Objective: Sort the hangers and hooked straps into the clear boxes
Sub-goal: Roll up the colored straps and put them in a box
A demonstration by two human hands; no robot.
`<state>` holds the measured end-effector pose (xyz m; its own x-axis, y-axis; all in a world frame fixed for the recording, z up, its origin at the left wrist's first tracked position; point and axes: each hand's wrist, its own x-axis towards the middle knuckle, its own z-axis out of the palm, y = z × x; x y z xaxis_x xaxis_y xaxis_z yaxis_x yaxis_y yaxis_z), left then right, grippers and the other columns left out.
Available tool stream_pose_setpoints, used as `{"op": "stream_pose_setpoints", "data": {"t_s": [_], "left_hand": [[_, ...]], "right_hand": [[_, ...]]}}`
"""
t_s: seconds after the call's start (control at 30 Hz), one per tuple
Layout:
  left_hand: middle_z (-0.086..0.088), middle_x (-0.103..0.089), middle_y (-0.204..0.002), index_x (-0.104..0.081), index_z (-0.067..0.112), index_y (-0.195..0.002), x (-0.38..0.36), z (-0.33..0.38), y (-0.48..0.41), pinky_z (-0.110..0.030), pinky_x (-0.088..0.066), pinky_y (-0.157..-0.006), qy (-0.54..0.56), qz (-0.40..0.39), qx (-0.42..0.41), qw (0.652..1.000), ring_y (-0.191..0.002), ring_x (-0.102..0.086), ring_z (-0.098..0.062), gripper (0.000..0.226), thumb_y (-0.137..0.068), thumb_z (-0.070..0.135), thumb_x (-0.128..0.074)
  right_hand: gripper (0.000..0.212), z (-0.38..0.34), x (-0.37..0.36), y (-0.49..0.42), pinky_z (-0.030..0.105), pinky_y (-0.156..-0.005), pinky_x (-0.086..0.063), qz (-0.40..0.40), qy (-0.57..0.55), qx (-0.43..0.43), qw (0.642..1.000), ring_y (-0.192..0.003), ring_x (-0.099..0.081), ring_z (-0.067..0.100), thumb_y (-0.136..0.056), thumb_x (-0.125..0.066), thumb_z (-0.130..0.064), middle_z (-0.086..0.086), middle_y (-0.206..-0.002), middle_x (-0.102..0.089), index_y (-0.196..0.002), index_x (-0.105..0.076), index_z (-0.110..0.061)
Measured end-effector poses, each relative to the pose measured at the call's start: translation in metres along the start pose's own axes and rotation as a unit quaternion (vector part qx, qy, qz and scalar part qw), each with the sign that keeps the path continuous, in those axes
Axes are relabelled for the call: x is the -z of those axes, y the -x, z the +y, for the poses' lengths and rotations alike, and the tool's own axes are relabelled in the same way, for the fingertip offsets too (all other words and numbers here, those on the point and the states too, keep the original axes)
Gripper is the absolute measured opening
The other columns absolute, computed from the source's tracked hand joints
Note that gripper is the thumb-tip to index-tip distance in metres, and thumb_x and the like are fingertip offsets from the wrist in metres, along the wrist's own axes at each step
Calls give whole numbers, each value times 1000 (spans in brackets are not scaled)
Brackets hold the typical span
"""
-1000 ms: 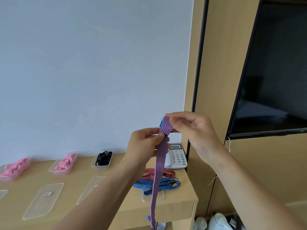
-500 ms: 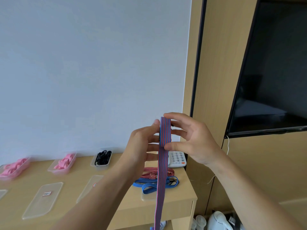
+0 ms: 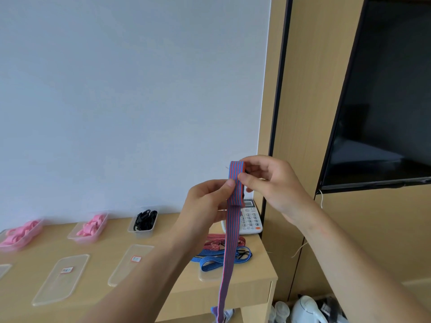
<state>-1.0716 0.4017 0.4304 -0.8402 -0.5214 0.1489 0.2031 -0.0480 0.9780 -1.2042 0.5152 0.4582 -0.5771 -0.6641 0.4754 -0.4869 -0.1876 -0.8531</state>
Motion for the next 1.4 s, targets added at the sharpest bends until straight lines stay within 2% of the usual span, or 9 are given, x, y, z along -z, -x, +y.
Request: {"op": "stream_pose_setpoints", "data": {"t_s": [0.23,0.4,0.6,0.7,0.9,1.03,1.2,1.33,1.4], "left_hand": [[-12,-80,-93,-72,13,-115,2,-6,-6,-44,-62,-88,8,21,-8,1000,-81,-74,-26,30,-91,-6,-71],[-15,-79,-85,-68,6,-115,-1,-9,-8,-51,-65,-80,5,63,-11,998,-74,-75,-31,28,-91,-9,-70],[-13,-77,-77,-66,6,-110,1,-5,-10,-35,-63,-61,29,97,11,995,-66,-76,-29,23,-90,-1,-75],[-12,-77,-75,-72,2,-97,-1,-5,-9,-35,-64,-61,-16,83,22,996,-66,-75,-24,12,-94,13,-75],[-18,-80,-97,-77,5,-101,-1,2,-7,-41,-66,-73,44,22,57,997,-83,-78,-31,41,-107,36,-51],[-15,-78,-95,-81,9,-103,3,5,-7,-47,-65,-81,64,-17,53,996,-85,-77,-32,51,-98,54,-59],[-17,-76,-102,-78,3,-105,6,6,-4,-40,-64,-79,53,-27,19,998,-82,-72,-26,26,-96,25,-69],[-18,-77,-101,-77,3,-113,4,7,-1,-36,-63,-73,38,-28,-2,999,-87,-75,-30,21,-99,13,-66],[-19,-77,-104,-76,3,-114,3,7,0,-36,-63,-72,32,-22,-7,999,-88,-76,-30,20,-98,11,-66]], "right_hand": [[25,3,-7,1,35,-74,-60,37,-40,24,998,-90,-71,22,-89,-75,-6,3,-104,-76,-111,-72,-15],[7,-2,-9,5,41,-86,-57,24,-211,-33,977,-101,-69,39,-80,-76,-24,15,-95,-74,-83,-78,-19],[54,-3,4,5,40,-92,-55,-92,-124,-80,985,-111,-70,22,-69,-82,-45,5,-117,-75,-117,-73,-25],[58,-5,5,4,41,-95,-55,-78,-149,-58,984,-109,-71,27,-69,-83,-40,9,-112,-76,-121,-68,-19],[56,-1,-2,7,33,-91,-55,-19,-159,-9,987,-108,-71,24,-68,-86,-18,7,-118,-74,-121,-67,-16],[64,4,-4,12,43,-108,-48,-40,-115,37,992,-121,-65,24,-65,-88,-9,6,-126,-71,-125,-66,-14],[79,5,-1,14,40,-112,-44,-89,-35,52,994,-130,-58,15,-62,-90,-9,-6,-134,-66,-133,-61,-23],[51,-2,0,6,29,-96,-51,-48,-6,2,999,-112,-66,7,-80,-83,-34,-7,-119,-72,-128,-64,-30],[29,-5,2,1,25,-88,-52,-57,11,-16,998,-98,-69,12,-90,-75,-26,-3,-106,-76,-119,-71,-23]]}}
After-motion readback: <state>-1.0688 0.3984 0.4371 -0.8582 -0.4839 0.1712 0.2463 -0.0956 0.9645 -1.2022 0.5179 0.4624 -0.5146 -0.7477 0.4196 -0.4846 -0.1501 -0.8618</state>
